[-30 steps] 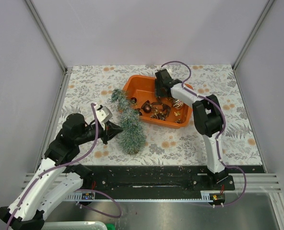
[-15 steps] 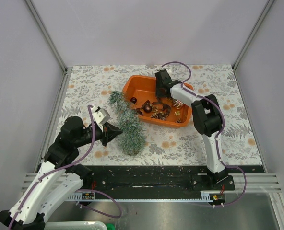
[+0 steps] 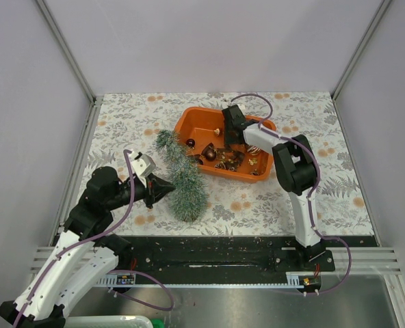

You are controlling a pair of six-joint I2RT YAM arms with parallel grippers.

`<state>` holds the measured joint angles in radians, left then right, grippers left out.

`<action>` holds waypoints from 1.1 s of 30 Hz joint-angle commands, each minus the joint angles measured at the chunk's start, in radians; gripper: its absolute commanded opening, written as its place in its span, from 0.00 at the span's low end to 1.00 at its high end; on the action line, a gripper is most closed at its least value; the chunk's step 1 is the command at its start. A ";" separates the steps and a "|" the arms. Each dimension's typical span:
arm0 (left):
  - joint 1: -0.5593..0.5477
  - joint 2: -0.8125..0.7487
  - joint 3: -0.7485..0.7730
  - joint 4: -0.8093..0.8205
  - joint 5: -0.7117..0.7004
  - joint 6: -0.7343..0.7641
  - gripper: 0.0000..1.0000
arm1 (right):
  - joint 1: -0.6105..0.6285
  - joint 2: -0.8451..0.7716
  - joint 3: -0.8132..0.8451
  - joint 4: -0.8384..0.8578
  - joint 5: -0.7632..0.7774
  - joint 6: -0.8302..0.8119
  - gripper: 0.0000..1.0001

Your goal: Decorate the small christmas tree

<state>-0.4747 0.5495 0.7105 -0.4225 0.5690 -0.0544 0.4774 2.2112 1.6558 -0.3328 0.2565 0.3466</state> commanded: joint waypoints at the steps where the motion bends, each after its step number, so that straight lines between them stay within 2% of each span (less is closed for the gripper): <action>1: 0.008 -0.016 0.001 0.067 0.023 -0.013 0.08 | -0.003 -0.100 -0.002 0.083 -0.046 -0.012 0.41; 4: 0.010 -0.016 -0.005 0.068 0.023 -0.013 0.08 | 0.007 -0.117 -0.016 0.155 -0.109 -0.032 0.44; 9: 0.011 -0.011 -0.003 0.070 0.026 -0.012 0.08 | 0.024 -0.071 0.032 0.169 -0.122 -0.060 0.52; 15: 0.015 -0.011 -0.002 0.071 0.031 -0.013 0.08 | 0.024 0.005 0.093 0.170 -0.126 -0.052 0.52; 24: 0.018 -0.016 -0.008 0.074 0.028 -0.016 0.08 | 0.043 0.087 0.170 0.178 -0.108 -0.116 0.60; 28: 0.019 -0.017 -0.005 0.073 0.029 -0.018 0.08 | 0.049 0.117 0.208 0.150 -0.095 -0.123 0.62; 33: 0.021 -0.017 -0.003 0.073 0.026 -0.021 0.08 | 0.052 0.140 0.229 0.152 -0.091 -0.118 0.57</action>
<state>-0.4633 0.5495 0.7097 -0.4156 0.5781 -0.0608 0.5182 2.3402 1.8290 -0.1860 0.1394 0.2398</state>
